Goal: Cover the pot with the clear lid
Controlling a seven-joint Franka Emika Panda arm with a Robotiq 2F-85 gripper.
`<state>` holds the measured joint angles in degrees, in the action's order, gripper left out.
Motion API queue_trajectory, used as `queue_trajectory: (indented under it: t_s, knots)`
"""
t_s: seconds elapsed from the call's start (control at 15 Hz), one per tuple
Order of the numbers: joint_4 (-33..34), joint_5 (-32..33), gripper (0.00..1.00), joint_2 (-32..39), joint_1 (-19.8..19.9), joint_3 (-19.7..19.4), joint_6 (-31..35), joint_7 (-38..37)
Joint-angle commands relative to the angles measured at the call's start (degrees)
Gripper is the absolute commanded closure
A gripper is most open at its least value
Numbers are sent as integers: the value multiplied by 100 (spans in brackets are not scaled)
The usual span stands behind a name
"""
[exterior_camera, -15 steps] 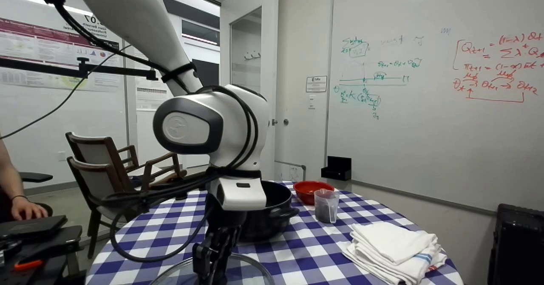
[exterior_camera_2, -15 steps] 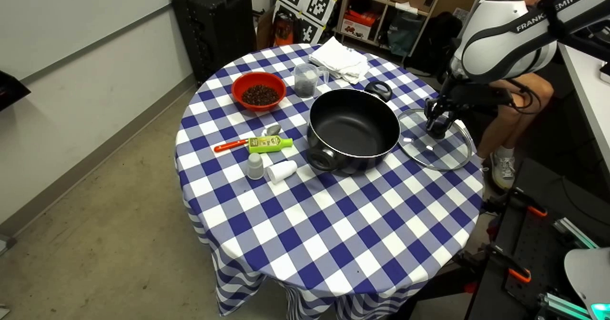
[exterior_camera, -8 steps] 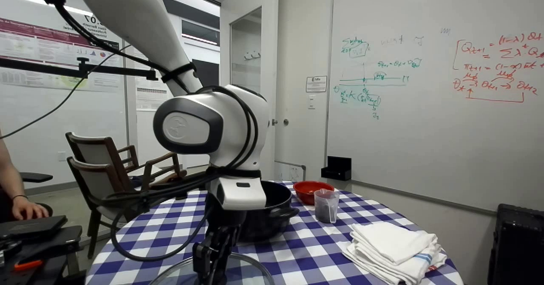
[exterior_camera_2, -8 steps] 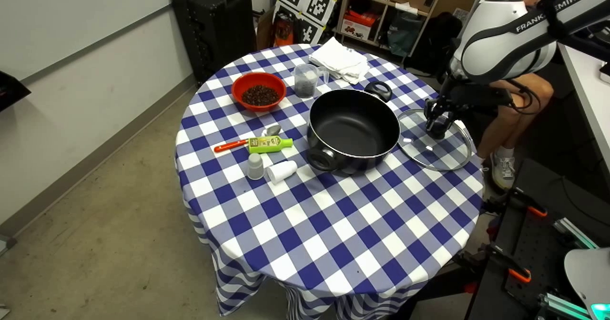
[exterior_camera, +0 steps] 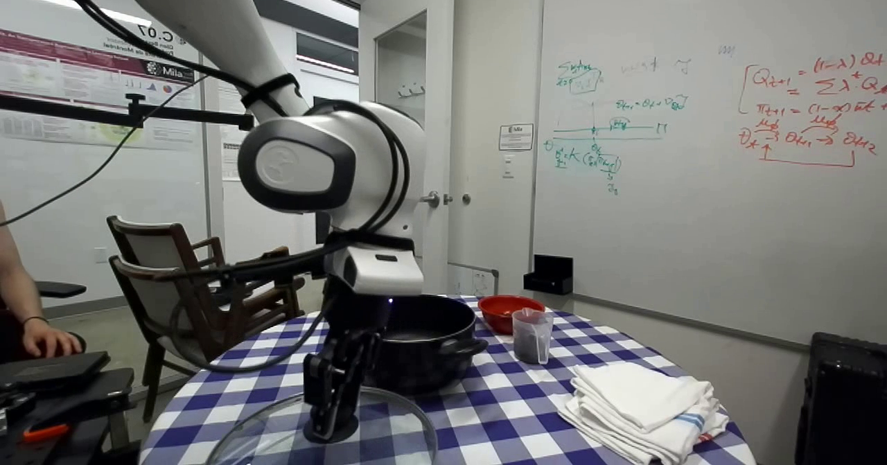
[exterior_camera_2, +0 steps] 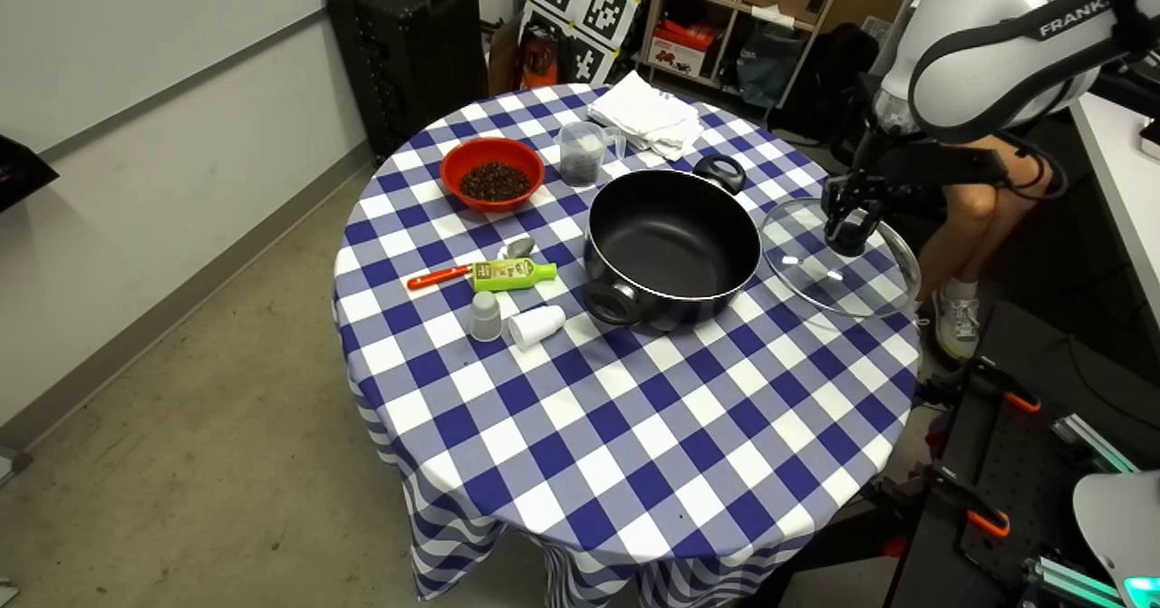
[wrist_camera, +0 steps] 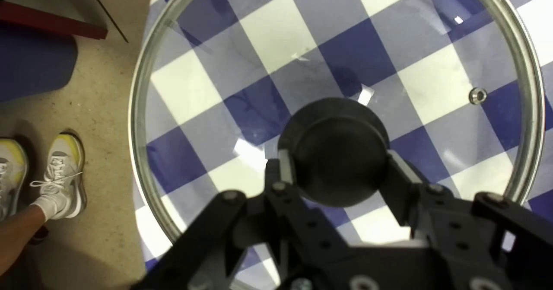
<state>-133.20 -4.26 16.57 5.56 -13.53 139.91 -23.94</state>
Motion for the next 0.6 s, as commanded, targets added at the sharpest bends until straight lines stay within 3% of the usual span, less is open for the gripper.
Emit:
queue_trajectory:
  t_s: [0.0,0.27,0.53]
  knots:
    - [-426,866,75,-1141,-190,-287,-562,-726]
    - [-435,1605,75,-2171,-97,38,-1274,-1206]
    - [136,1504,75,-2578,-122,695,-1998,-1174]
